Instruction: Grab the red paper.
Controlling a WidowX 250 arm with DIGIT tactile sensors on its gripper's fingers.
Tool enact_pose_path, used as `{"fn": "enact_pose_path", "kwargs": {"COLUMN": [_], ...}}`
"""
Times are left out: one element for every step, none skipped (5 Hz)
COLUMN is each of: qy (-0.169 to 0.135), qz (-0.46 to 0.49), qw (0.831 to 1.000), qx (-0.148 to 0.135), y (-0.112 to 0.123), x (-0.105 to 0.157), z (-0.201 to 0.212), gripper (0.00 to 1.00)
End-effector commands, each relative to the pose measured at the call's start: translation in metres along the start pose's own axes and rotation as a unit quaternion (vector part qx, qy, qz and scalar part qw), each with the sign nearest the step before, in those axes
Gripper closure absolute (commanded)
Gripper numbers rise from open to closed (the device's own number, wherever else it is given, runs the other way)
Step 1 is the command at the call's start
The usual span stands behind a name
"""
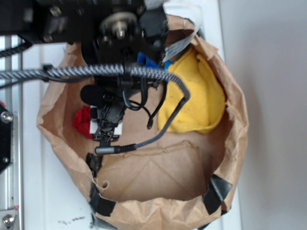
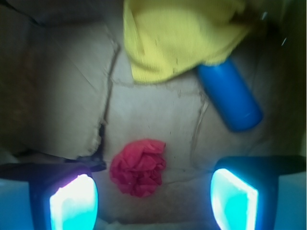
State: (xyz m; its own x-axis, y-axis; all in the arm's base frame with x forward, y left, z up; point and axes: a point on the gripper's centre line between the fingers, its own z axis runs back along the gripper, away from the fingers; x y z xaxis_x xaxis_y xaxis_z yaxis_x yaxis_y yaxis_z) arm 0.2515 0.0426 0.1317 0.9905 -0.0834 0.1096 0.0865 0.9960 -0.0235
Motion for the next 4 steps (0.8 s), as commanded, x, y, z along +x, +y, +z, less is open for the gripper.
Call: {"fn": "enact_pose_path", "kwargs": {"qy": [-0.035,-0.036,-0.034,-0.035], "qz": [-0.043,-0.047,-0.052,-0.058], "qw": [0.998,0.998,0.998,0.997], "qx": [0.012,0.017,0.022,0.029], "y": [0.004,0.008,0.013,0.016], "x": [0.004,0.009,0.014,0.015], "z": [-0.031,-0.047,-0.055,-0.059], "gripper": [0.0,0.0,0.0,0.0]}}
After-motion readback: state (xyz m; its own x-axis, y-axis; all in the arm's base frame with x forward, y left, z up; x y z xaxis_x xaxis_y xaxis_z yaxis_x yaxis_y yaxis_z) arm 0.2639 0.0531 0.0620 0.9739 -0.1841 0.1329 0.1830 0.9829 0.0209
